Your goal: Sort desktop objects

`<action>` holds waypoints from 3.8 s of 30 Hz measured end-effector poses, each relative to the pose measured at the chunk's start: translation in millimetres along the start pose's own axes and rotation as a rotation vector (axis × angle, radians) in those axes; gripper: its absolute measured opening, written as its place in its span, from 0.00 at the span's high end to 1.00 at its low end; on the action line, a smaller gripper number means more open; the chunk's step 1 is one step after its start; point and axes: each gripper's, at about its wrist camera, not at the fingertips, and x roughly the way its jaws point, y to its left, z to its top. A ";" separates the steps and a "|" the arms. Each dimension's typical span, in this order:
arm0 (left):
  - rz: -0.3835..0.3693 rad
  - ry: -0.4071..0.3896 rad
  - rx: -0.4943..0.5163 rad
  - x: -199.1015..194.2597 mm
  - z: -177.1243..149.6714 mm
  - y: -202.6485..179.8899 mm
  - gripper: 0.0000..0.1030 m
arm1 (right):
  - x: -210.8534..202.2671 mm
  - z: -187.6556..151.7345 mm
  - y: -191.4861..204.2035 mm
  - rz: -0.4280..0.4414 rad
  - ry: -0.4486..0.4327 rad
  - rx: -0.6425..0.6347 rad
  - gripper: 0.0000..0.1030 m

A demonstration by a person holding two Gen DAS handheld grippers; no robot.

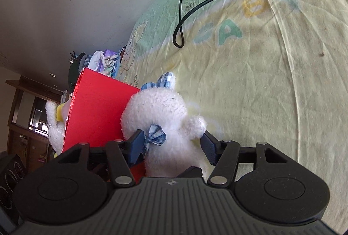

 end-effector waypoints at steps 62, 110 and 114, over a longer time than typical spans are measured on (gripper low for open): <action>-0.125 -0.395 0.089 -145.4 -45.1 218.7 0.23 | 79.4 -54.2 231.8 -0.056 -0.283 -0.245 0.58; -0.167 -0.260 0.196 -183.7 -35.4 133.3 0.08 | -55.7 -100.5 202.1 -0.661 -0.531 -0.182 0.30; -0.180 -0.162 0.223 -174.7 -29.4 77.4 0.00 | -85.3 -111.8 172.5 -0.843 -0.508 -0.109 0.29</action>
